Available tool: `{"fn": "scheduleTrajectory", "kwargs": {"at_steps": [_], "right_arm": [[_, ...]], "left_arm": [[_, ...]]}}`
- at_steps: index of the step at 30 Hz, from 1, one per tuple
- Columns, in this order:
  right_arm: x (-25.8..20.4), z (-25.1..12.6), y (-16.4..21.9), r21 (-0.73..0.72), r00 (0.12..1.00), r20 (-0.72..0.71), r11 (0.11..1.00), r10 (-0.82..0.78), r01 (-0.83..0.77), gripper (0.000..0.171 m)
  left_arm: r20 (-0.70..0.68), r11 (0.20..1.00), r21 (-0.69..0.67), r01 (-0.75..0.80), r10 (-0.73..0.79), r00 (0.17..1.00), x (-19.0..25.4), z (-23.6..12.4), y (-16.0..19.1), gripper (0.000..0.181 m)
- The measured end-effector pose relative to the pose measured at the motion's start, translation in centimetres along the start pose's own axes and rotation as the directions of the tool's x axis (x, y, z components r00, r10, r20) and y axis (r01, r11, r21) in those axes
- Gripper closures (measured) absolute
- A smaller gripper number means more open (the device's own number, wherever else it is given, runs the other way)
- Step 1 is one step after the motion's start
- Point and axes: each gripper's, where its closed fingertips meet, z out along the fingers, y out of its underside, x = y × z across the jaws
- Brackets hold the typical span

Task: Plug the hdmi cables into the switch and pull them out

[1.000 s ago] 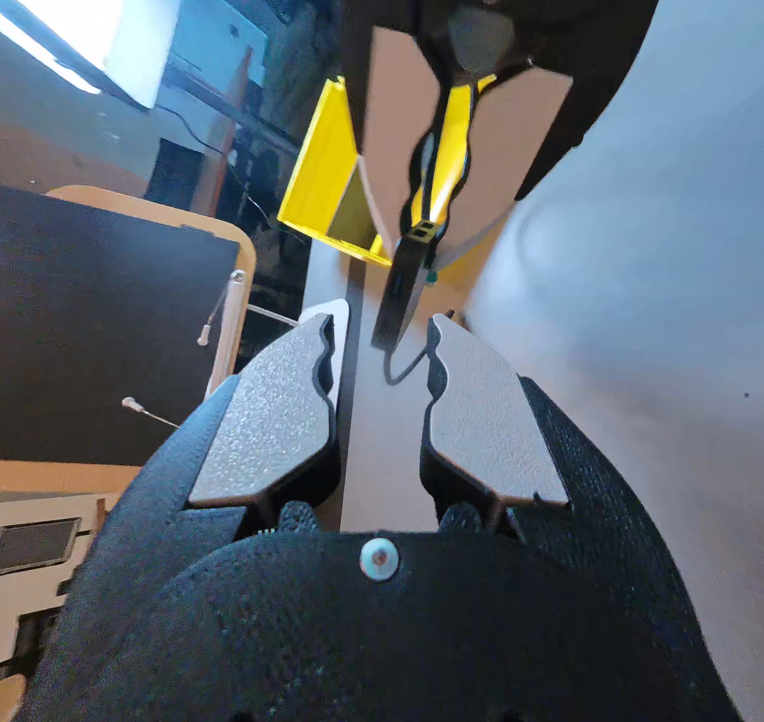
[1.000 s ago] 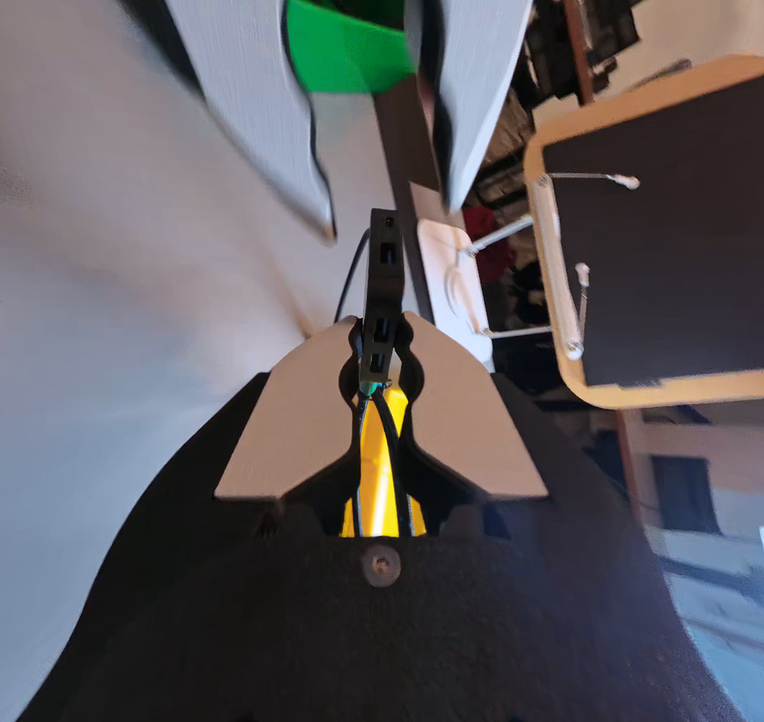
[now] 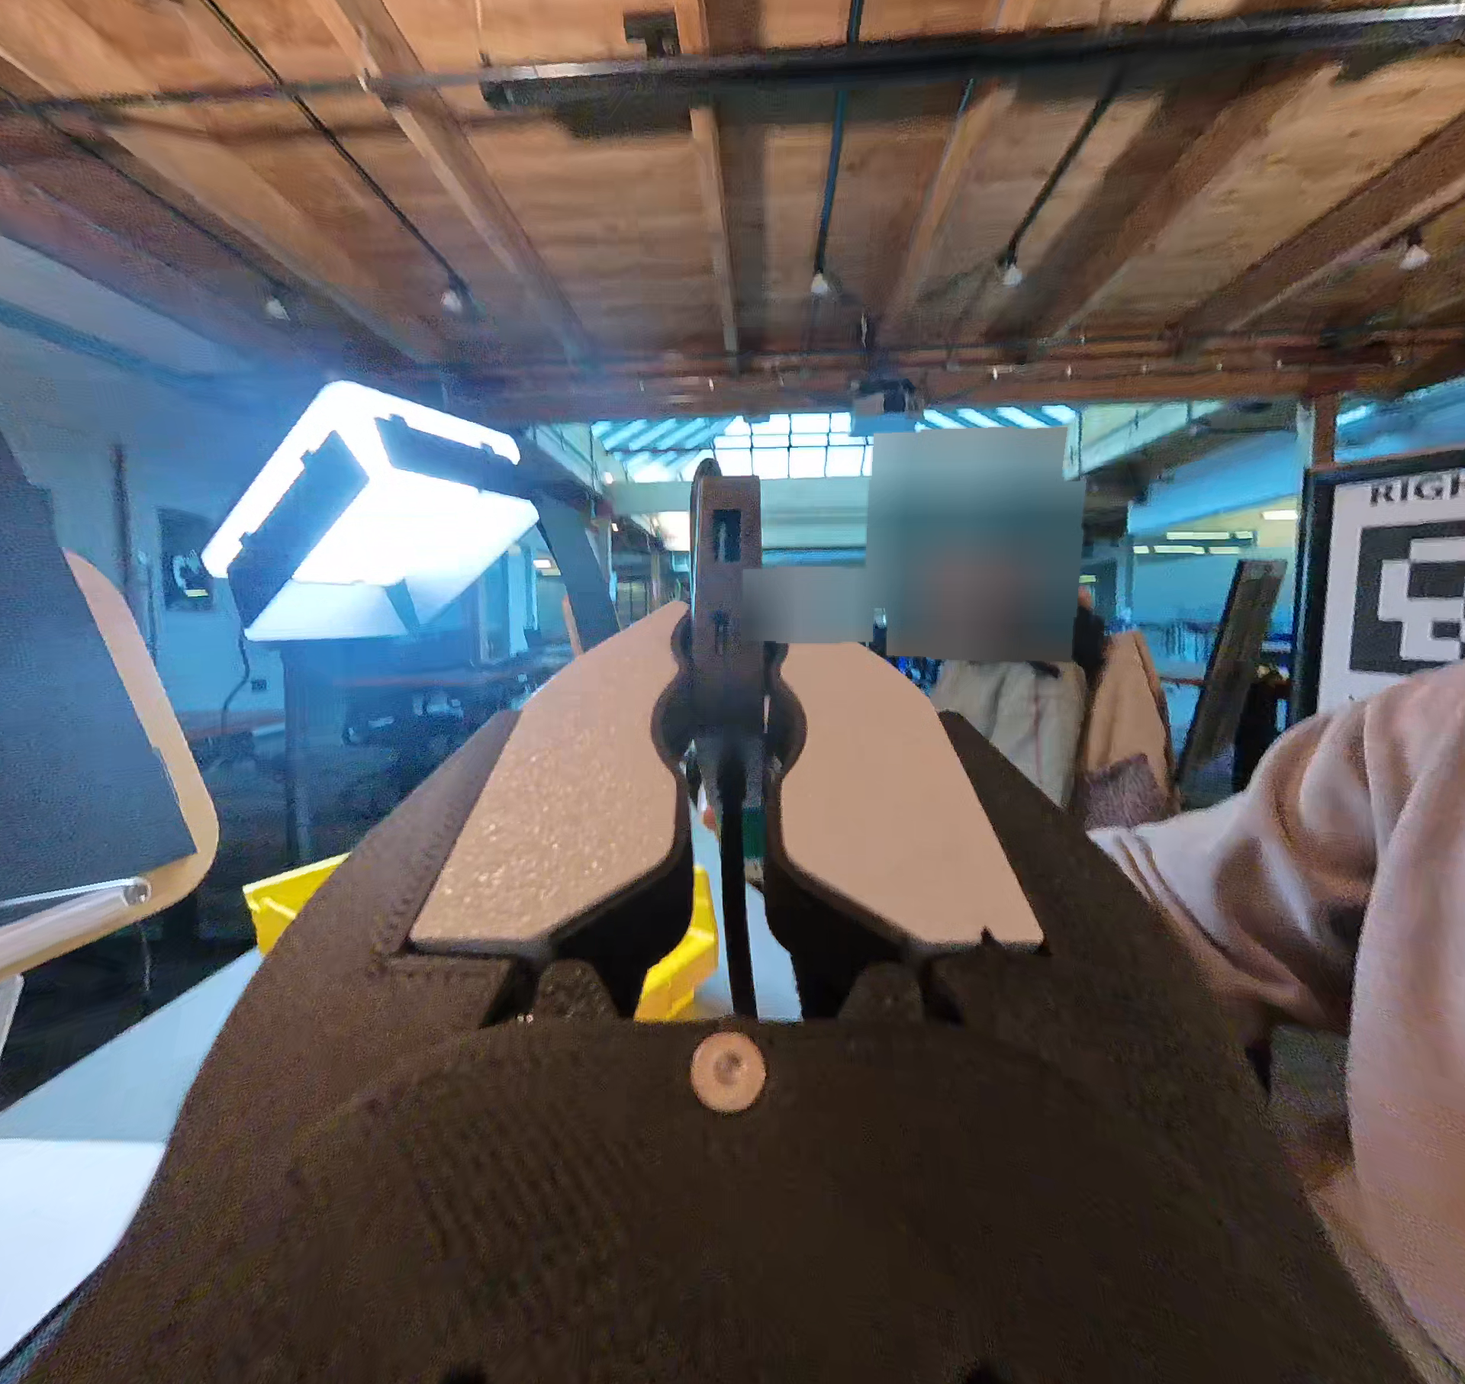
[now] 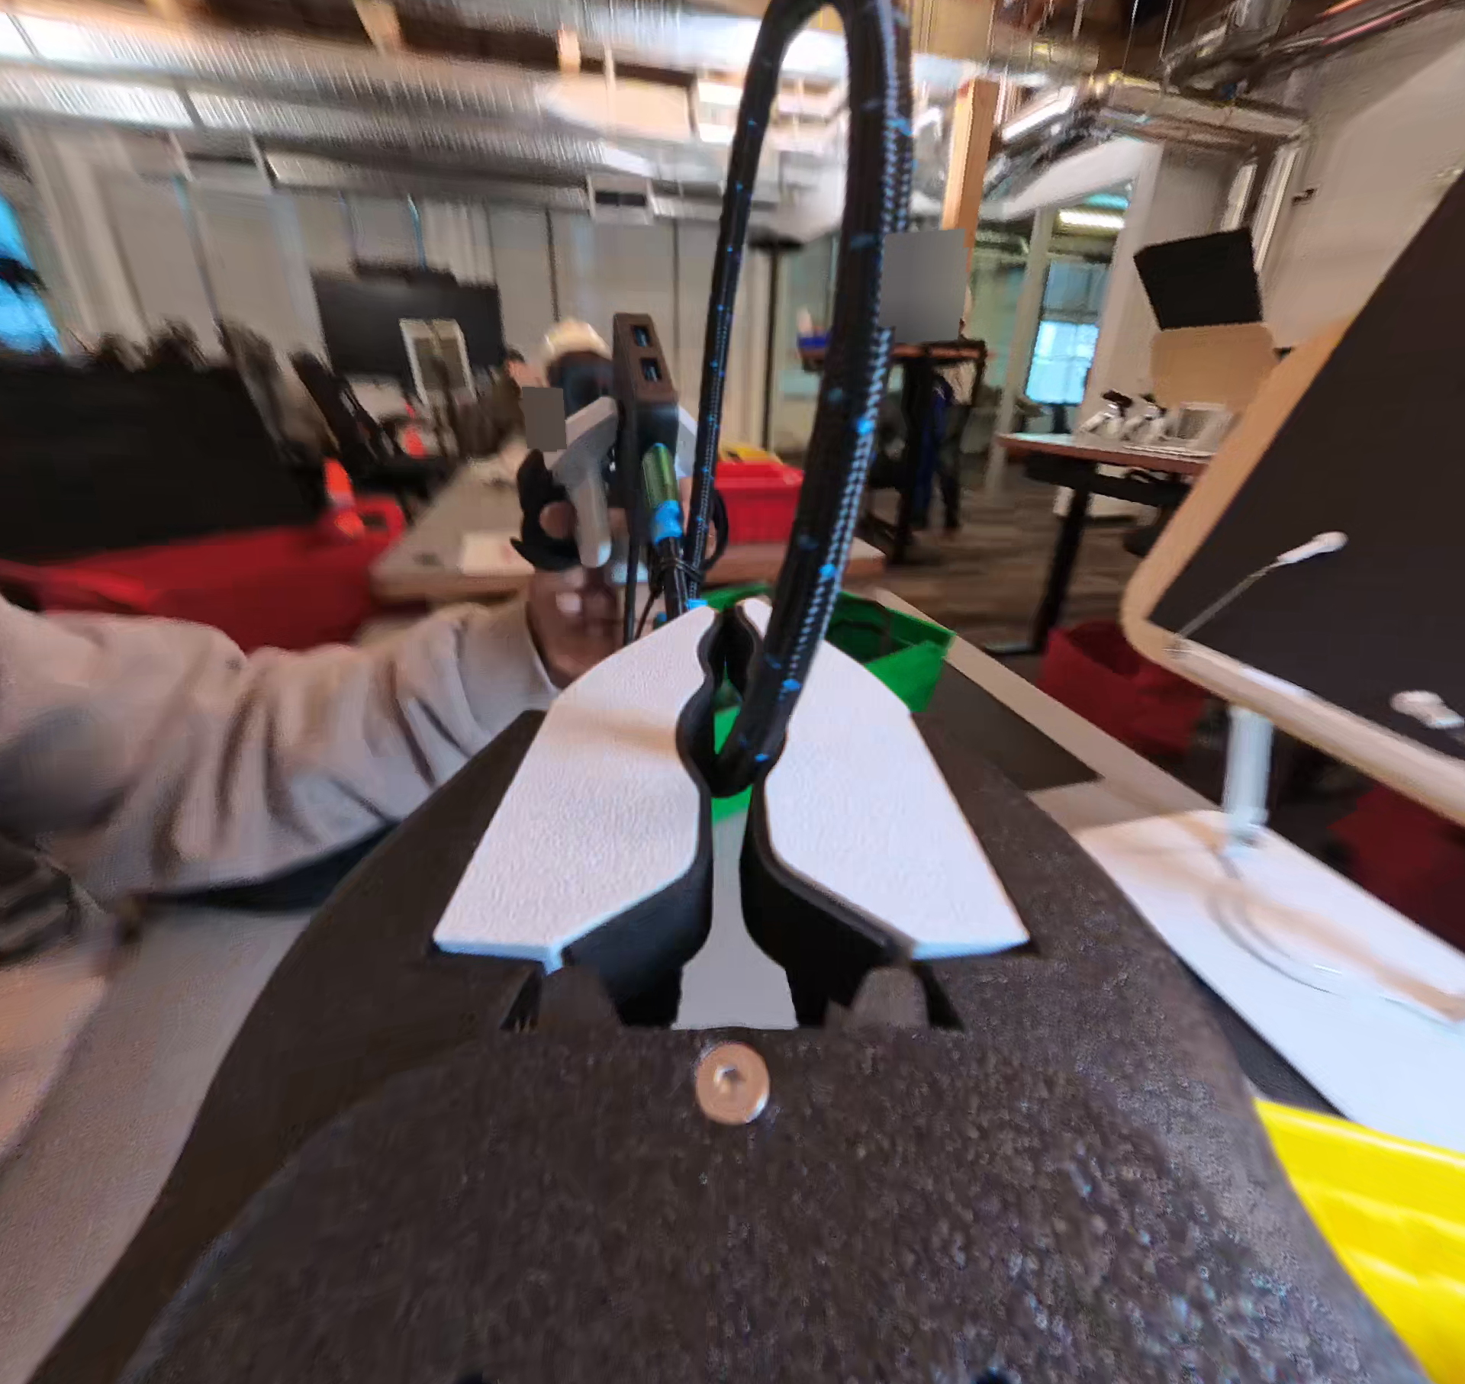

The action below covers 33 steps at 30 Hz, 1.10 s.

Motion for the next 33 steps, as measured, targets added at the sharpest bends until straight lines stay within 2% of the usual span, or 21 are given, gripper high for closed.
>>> {"fn": "scheduleTrajectory", "kwargs": {"at_steps": [3,5,7,9,13,15,16,17,19,22,24,28,29,31,33], "right_arm": [[-0.4,-2.0,-1.9,-0.091,0.981,-0.054,0.979,-0.187,0.181,0.171],[-1.3,-2.9,-3.2,-0.146,0.960,-0.064,0.954,-0.273,0.262,0.171],[-1.4,-3.3,-2.9,-0.284,0.902,-0.092,0.880,-0.421,0.382,0.171],[-1.9,-3.0,-2.0,-0.374,0.861,-0.068,0.813,-0.504,0.446,0.171],[-1.9,-2.0,0.7,-0.523,0.796,-0.013,0.683,-0.605,0.510,0.170],[-2.5,-1.3,0.8,-0.500,0.796,0.000,0.690,-0.605,0.524,0.170],[-2.5,-1.2,0.8,-0.501,0.791,-0.003,0.685,-0.611,0.528,0.171],[-2.2,-1.2,0.8,-0.519,0.774,-0.012,0.665,-0.633,0.536,0.171],[-2.0,-1.3,0.3,-0.515,0.755,-0.038,0.660,-0.655,0.547,0.170],[-1.7,-1.4,-0.4,-0.504,0.752,-0.076,0.676,-0.655,0.538,0.170],[-1.5,-1.6,-1.0,-0.490,0.740,-0.103,0.681,-0.665,0.544,0.170],[0.2,-3.1,-2.1,-0.494,0.740,-0.190,0.715,-0.645,0.495,0.169],[0.8,-3.8,-2.4,-0.506,0.736,-0.217,0.719,-0.641,0.477,0.155],[1.8,-5.1,-2.6,-0.546,0.729,-0.245,0.712,-0.639,0.441,0.138],[2.3,-6.0,-3.4,-0.546,0.714,-0.286,0.721,-0.640,0.428,0.138]], "left_arm": [[-0.032,0.960,-0.273,-0.062,0.056,0.998,-0.3,-0.8,4.4,0.164],[-0.061,0.865,-0.473,-0.168,0.158,0.986,-0.4,-1.3,7.8,0.163],[-0.126,0.746,-0.607,-0.274,0.250,0.960,0.1,-1.3,10.8,0.162],[-0.170,0.672,-0.667,-0.321,0.283,0.944,0.6,-0.6,13.1,0.159],[-0.275,0.450,-0.801,-0.395,0.308,0.911,0.9,-1.4,18.4,0.144],[-0.300,0.422,-0.826,-0.373,0.231,0.925,1.9,-1.8,20.4,0.135],[-0.303,0.427,-0.840,-0.335,0.143,0.942,3.0,-1.9,21.0,0.131],[-0.301,0.439,-0.850,-0.292,0.050,0.952,4.2,-2.0,21.4,0.124],[-0.325,0.428,-0.856,-0.291,-0.008,0.946,5.1,-2.4,22.1,0.137],[-0.334,0.441,-0.860,-0.257,-0.103,0.937,6.8,-2.1,22.5,0.133],[-0.334,0.368,-0.865,-0.342,0.086,0.939,4.4,-1.8,23.1,0.166],[-0.273,0.337,-0.870,-0.360,0.277,0.921,1.3,-1.2,21.0,0.167],[-0.242,0.336,-0.875,-0.348,0.319,0.916,0.3,-1.3,20.1,0.167],[-0.164,0.373,-0.875,-0.307,0.368,0.915,-1.3,-1.7,17.8,0.167],[-0.093,0.369,-0.891,-0.266,0.425,0.900,-3.2,-2.8,15.7,0.167]]}}
